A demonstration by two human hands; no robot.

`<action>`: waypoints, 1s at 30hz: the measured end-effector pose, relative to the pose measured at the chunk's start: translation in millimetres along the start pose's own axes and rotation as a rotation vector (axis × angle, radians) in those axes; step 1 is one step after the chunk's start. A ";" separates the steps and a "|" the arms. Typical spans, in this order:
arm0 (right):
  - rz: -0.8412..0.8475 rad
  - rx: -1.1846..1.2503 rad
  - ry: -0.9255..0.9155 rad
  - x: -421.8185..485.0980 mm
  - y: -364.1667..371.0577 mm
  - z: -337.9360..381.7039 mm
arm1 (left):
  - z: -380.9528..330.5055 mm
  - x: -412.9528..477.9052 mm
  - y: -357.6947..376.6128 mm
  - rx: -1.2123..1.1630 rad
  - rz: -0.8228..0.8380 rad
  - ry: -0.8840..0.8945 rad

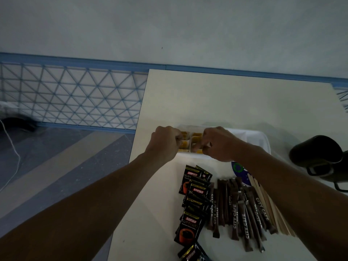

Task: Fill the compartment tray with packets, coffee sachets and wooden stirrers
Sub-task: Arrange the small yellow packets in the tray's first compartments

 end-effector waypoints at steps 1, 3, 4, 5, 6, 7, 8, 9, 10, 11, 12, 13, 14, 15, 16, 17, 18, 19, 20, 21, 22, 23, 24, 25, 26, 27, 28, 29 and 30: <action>0.010 -0.010 0.004 0.4 0.3 -0.2 | 0.3 0.0 0.3 0.002 0.001 -0.001; 0.039 -0.041 0.006 1.4 1.7 -0.3 | 1.0 -0.1 0.6 0.011 0.000 -0.004; 0.055 -0.061 0.006 1.5 2.9 -0.5 | 1.2 0.0 0.8 0.014 0.001 -0.001; 0.067 -0.081 0.006 1.8 4.0 -0.8 | 1.2 0.2 1.1 0.016 0.001 0.003; 0.073 -0.093 0.010 1.9 4.8 -1.4 | 1.3 0.4 1.3 0.018 0.004 0.005; 0.071 -0.094 0.015 1.8 5.2 -2.0 | 1.3 0.8 1.6 0.020 0.008 0.002; 0.067 -0.093 0.021 2.1 5.8 -2.8 | 1.9 1.4 2.2 0.021 0.013 -0.004; 0.060 -0.096 0.022 2.4 6.2 -3.4 | 2.7 1.7 2.6 0.024 0.015 -0.011; 0.054 -0.106 0.024 2.7 6.5 -4.1 | 3.3 1.6 3.0 0.026 0.017 -0.018; 0.046 -0.116 0.024 2.9 6.6 -4.7 | 3.9 1.4 3.4 0.027 0.020 -0.023; 0.040 -0.120 0.028 2.7 6.4 -4.8 | 4.6 1.1 3.7 0.023 0.020 -0.025; 0.035 -0.124 0.033 2.4 6.0 -4.7 | 5.2 0.8 4.0 0.017 0.018 -0.026; 0.034 -0.132 0.038 1.8 5.6 -4.7 | 5.6 0.6 4.0 0.012 0.014 -0.025; 0.036 -0.143 0.041 1.5 5.7 -4.5 | 5.8 0.3 3.9 0.009 0.008 -0.026; 0.038 -0.150 0.047 1.0 5.6 -3.6 | 6.1 0.3 3.7 0.004 0.004 -0.027; 0.035 -0.151 0.054 0.8 5.9 -3.0 | 6.2 0.5 3.5 -0.001 -0.001 -0.026; 0.031 -0.148 0.064 1.2 6.4 -2.6 | 6.2 0.7 3.3 -0.006 -0.003 -0.023; 0.027 -0.143 0.075 1.6 7.0 -2.1 | 6.0 1.0 2.9 -0.009 -0.003 -0.018; 0.028 -0.138 0.090 1.9 7.5 -1.9 | 5.7 1.7 2.4 -0.009 -0.003 -0.009; 0.029 -0.136 0.100 2.2 7.5 -1.5 | 5.7 2.8 1.6 -0.008 -0.005 -0.001; 0.027 -0.132 0.108 2.0 6.8 -0.7 | 5.8 4.0 0.5 -0.007 -0.007 0.005; 0.020 -0.126 0.113 1.9 5.7 -0.1 | 5.6 5.3 -0.8 -0.007 -0.005 0.008; 0.007 -0.115 0.115 1.3 3.6 1.3 | 5.4 6.6 -1.9 -0.004 -0.001 0.010; -0.012 -0.097 0.115 0.7 1.4 2.7 | 5.1 7.9 -2.7 -0.003 0.005 0.011; -0.039 -0.072 0.118 0.7 -0.5 3.1 | 5.1 9.0 -2.9 0.002 0.011 0.011; -0.071 -0.045 0.123 1.3 -1.2 2.1 | 4.7 9.6 -2.7 0.009 0.019 0.010; -0.102 -0.024 0.130 2.6 -0.6 0.4 | 4.6 9.7 -2.0 0.020 0.025 0.009; -0.126 -0.016 0.136 3.9 1.2 -1.4 | 4.6 9.6 -0.6 0.030 0.030 0.010; -0.144 -0.021 0.141 5.3 3.4 -3.2 | 4.9 9.4 0.7 0.039 0.030 0.010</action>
Point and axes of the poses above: each hand's wrist, its own x-axis towards the middle knuckle, its own y-axis out of the palm, z = x × y, the point moved 2 cm from there along x, towards the middle knuckle
